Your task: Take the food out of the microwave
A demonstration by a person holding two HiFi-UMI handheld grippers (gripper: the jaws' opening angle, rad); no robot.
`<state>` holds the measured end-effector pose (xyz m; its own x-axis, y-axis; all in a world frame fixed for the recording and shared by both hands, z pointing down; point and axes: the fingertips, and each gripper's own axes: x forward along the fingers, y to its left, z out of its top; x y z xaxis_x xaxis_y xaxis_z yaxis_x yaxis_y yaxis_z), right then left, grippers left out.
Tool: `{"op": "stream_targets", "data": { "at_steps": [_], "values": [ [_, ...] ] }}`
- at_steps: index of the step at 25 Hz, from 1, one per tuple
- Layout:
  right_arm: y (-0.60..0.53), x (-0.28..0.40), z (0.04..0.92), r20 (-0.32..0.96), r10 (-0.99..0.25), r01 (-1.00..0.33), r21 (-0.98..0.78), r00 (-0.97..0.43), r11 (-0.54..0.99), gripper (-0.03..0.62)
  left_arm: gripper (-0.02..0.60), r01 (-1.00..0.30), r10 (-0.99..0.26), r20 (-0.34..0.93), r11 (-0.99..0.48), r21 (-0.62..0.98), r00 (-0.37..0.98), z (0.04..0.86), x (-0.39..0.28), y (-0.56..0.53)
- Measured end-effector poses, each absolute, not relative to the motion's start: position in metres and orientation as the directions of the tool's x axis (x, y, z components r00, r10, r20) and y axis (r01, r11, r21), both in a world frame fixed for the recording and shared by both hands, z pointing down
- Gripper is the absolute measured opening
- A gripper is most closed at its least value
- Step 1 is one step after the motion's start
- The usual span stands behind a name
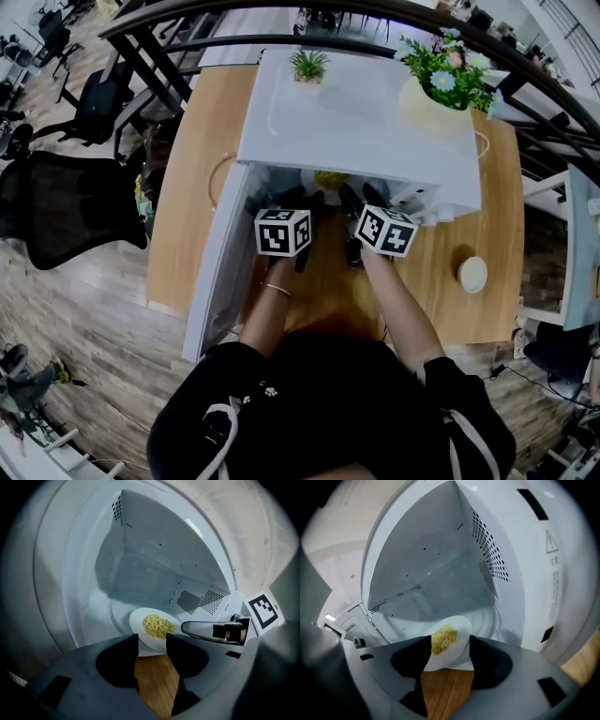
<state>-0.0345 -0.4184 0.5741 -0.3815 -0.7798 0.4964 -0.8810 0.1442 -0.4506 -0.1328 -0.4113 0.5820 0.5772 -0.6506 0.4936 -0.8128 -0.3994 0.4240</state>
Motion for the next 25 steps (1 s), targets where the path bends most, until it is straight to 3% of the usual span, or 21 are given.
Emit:
{"op": "stream_targets", "data": {
  "at_steps": [9, 17, 25],
  "values": [
    [-0.404, -0.029, 0.582, 0.489, -0.777, -0.863, -0.487, -0.397, 0.134, 0.235, 0.179, -0.803, -0.644, 0.488, -0.4, 0.442, 0.589, 0.582, -0.135, -0.399],
    [-0.393, -0.015, 0.589, 0.481, -0.793, -0.814, -0.581, -0.373, 0.03, 0.222, 0.179, -0.791, -0.646, 0.48, -0.36, 0.494, 0.594, 0.588, -0.141, -0.398],
    [-0.394, -0.028, 0.593, 0.431, -0.802, -0.717, -0.697, -0.414, -0.003, 0.156, 0.178, -0.737, -0.616, 0.449, -0.359, 0.572, 0.648, 0.589, -0.129, -0.395]
  ]
}}
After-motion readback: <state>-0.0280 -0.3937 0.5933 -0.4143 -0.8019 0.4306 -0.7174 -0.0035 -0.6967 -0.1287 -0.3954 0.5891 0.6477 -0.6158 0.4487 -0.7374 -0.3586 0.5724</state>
